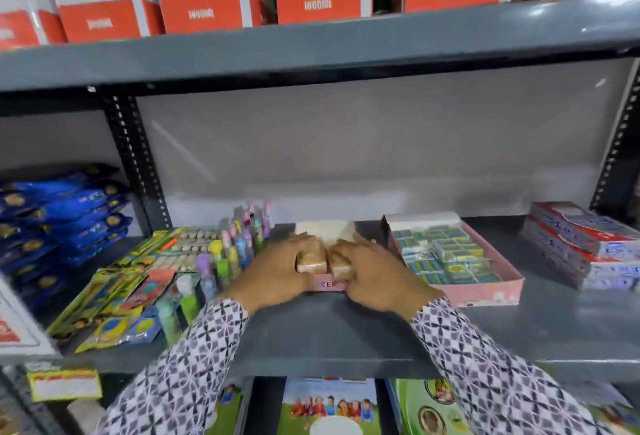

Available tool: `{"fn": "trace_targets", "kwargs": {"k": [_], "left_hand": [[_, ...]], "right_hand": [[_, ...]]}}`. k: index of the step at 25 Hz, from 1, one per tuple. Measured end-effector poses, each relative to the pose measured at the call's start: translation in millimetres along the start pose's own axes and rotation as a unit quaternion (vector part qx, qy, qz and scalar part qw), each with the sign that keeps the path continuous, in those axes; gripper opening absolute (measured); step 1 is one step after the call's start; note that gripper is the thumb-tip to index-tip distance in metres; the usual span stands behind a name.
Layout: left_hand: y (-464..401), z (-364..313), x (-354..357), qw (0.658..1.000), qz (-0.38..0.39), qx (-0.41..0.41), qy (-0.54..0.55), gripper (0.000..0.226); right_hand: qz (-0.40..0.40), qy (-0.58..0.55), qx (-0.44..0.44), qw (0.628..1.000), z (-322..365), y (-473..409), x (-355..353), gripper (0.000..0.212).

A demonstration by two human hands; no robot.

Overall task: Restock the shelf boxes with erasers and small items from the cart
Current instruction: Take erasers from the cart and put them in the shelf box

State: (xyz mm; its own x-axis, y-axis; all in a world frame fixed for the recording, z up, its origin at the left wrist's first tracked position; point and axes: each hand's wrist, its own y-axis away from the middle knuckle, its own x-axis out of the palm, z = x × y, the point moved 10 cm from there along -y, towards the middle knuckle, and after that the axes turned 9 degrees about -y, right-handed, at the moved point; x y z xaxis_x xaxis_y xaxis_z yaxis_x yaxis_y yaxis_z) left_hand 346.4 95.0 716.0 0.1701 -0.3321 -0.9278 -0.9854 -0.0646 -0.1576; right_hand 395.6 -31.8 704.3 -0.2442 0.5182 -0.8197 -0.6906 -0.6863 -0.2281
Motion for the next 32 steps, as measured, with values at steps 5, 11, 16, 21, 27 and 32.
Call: {"fn": "trace_targets", "kwargs": {"k": [5, 11, 16, 21, 27, 32], "left_hand": [[21.3, -10.6, -7.3, 0.986, -0.143, 0.064, -0.05, 0.034], [-7.6, -2.1, -4.0, 0.987, -0.113, 0.053, -0.103, 0.022], [-17.5, -4.3, -4.3, 0.98, -0.117, 0.045, -0.153, 0.02], [-17.7, 1.2, 2.1, 0.982, -0.099, 0.034, -0.156, 0.021], [86.5, -33.5, -25.5, 0.958, -0.266, 0.084, -0.064, 0.032], [238.3, -20.6, 71.1, 0.949, -0.299, 0.046, 0.087, 0.041]], "right_hand": [[-0.13, -0.014, -0.018, 0.991, 4.6, 19.3, -17.6, 0.036], [-0.1, 0.016, 0.055, 0.993, -6.5, -21.3, -13.7, 0.024], [-0.135, 0.013, 0.069, 0.988, -13.1, -28.1, -9.2, 0.024], [-0.105, 0.017, 0.06, 0.992, -7.3, -19.3, -5.8, 0.028], [-0.134, 0.032, -0.035, 0.99, 33.0, 71.9, -1.2, 0.05], [-0.151, 0.082, -0.08, 0.982, 45.3, 247.4, 96.1, 0.054]]}}
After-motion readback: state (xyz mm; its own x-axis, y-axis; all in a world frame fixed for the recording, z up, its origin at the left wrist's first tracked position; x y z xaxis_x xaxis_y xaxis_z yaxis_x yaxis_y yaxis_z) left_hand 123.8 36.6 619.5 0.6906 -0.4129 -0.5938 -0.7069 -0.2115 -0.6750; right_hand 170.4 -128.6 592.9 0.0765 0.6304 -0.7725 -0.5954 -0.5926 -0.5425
